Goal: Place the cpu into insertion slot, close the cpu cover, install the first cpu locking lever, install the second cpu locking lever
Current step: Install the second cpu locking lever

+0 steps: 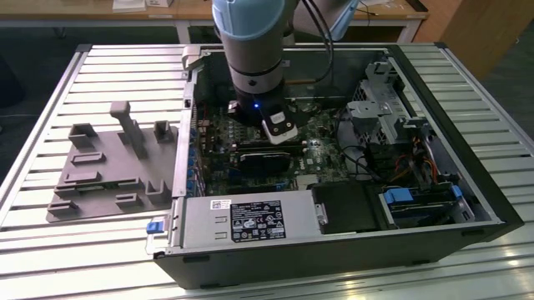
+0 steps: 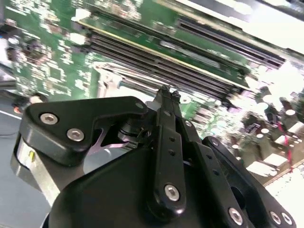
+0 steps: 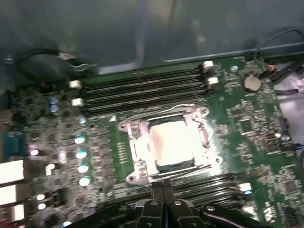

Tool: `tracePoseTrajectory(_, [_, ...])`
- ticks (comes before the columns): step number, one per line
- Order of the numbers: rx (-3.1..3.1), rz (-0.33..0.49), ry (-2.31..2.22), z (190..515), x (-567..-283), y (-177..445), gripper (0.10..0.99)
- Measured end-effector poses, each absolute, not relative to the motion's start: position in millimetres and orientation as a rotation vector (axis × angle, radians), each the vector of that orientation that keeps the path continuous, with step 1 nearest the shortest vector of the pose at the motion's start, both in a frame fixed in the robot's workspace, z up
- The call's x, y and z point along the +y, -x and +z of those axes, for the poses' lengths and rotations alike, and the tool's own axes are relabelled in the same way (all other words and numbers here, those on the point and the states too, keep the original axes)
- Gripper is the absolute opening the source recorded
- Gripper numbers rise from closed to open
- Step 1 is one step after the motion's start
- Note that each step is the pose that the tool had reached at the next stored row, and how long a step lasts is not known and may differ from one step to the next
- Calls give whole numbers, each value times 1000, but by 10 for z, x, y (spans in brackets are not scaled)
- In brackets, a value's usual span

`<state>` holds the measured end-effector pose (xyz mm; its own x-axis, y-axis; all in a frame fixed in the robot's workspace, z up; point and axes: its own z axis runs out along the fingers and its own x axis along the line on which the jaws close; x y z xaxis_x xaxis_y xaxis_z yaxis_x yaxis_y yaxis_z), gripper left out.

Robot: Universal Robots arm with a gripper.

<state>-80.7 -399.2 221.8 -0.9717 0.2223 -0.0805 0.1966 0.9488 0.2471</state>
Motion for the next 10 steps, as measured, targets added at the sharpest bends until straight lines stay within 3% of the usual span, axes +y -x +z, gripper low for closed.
tracePoseTrajectory(10, [2997, 318, -320, 2217, -3821, 653, 106])
